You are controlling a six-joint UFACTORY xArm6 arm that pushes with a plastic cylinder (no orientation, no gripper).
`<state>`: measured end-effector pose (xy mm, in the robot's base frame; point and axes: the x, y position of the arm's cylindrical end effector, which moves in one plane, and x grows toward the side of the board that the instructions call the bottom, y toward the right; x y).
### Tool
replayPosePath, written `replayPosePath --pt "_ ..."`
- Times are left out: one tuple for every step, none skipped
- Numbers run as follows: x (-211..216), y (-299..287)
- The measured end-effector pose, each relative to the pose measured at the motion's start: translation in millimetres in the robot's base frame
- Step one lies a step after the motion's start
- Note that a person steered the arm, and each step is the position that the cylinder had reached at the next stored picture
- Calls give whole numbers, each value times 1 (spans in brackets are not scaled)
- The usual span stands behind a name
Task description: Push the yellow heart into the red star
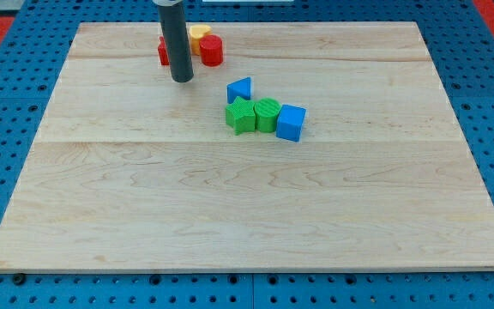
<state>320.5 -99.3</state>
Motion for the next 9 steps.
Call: replayPosePath --pt "-1 39" --pt "-15 63" --pt "-45 86" --pt "-72 108" --pt "-88 109" --pt "-99 104" --pt "-99 73" --pt "-107 49" --pt "-111 30"
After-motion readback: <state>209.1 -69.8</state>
